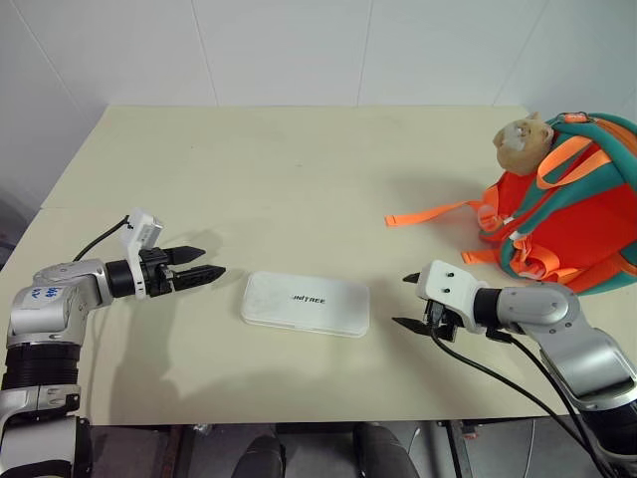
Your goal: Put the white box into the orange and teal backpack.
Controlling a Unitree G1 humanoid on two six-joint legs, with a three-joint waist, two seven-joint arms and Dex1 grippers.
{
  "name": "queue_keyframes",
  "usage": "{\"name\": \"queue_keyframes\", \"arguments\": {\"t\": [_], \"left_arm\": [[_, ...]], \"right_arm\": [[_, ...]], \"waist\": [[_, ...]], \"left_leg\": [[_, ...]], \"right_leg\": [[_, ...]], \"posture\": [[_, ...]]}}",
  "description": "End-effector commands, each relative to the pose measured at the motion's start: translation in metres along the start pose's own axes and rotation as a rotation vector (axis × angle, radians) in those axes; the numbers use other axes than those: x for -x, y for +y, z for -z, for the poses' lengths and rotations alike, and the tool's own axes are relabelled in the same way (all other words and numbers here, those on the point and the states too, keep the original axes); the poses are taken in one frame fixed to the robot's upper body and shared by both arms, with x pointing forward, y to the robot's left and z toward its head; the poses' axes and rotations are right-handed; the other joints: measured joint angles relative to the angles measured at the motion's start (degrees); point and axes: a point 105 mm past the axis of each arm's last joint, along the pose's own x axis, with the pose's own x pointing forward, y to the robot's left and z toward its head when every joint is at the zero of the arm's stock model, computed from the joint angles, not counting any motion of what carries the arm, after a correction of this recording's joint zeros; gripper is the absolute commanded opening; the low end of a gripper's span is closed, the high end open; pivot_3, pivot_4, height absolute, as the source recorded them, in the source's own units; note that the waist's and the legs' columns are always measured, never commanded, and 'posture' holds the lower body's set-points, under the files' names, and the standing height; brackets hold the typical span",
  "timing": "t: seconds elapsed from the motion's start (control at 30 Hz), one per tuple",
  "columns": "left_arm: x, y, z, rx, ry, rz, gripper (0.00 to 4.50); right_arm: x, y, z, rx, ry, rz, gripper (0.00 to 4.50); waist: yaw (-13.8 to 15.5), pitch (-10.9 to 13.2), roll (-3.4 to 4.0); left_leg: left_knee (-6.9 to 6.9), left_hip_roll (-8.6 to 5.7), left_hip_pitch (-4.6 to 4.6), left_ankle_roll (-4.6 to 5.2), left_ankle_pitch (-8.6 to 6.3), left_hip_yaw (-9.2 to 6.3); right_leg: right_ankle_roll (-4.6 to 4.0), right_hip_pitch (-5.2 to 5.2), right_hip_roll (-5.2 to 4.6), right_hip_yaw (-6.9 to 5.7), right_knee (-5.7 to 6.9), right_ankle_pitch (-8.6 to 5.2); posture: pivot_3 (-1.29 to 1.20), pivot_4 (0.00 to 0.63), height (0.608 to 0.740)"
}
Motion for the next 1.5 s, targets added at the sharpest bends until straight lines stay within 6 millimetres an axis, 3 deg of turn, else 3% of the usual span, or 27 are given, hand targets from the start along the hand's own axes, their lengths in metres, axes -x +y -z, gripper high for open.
{"name": "queue_keyframes", "arguments": {"t": [0.03, 0.23, 0.8, 1.1, 1.5], "left_arm": [[0.005, -0.009, -0.011, 0.046, -0.086, 0.058, 4.49], [0.004, -0.018, 0.002, 0.164, -0.063, 0.139, 4.49], [-0.012, -0.032, 0.03, 0.359, 0.086, 0.278, 4.49], [-0.034, -0.039, 0.032, 0.379, 0.118, 0.353, 4.49], [-0.04, -0.045, 0.033, 0.431, 0.136, 0.41, 4.49]], "right_arm": [[0.001, -0.003, -0.012, 0.036, -0.043, 0.045, 4.5], [-0.006, -0.016, -0.009, 0.068, -0.036, 0.129, 4.5], [-0.031, 0.007, -0.012, 0.062, -0.076, 0.057, 4.5], [-0.036, 0.007, -0.024, 0.086, -0.118, 0.039, 4.5], [-0.037, 0.008, -0.024, 0.086, -0.119, 0.042, 4.5]], "waist": [[-0.01, 0.0, 0.0], [-0.04, 0.0, 0.0], [-0.03, 0.0, 0.0], [-0.06, 0.0, 0.0], [-0.05, 0.0, 0.0]], "left_leg": [[0.0, 0.0, 0.0, 0.0, 0.0, -0.01], [0.0, 0.0, 0.01, -0.01, 0.0, 0.0], [-0.01, 0.0, 0.01, -0.02, 0.01, 0.0], [0.03, -0.01, 0.01, -0.02, 0.01, 0.0], [0.0, -0.01, 0.01, -0.05, 0.03, 0.0]], "right_leg": [[0.0, 0.0, 0.0, 0.0, 0.01, 0.0], [0.0, 0.0, 0.0, 0.0, 0.02, 0.0], [0.0, 0.0, 0.01, 0.0, 0.01, 0.0], [0.0, 0.0, 0.02, 0.0, 0.04, 0.0], [0.0, 0.0, 0.02, 0.0, 0.02, 0.0]], "posture": [[0.0, 0.15, 0.74], [0.0, 0.15, 0.74], [0.0, 0.15, 0.74], [0.0, 0.15, 0.74], [0.0, 0.15, 0.74]]}}
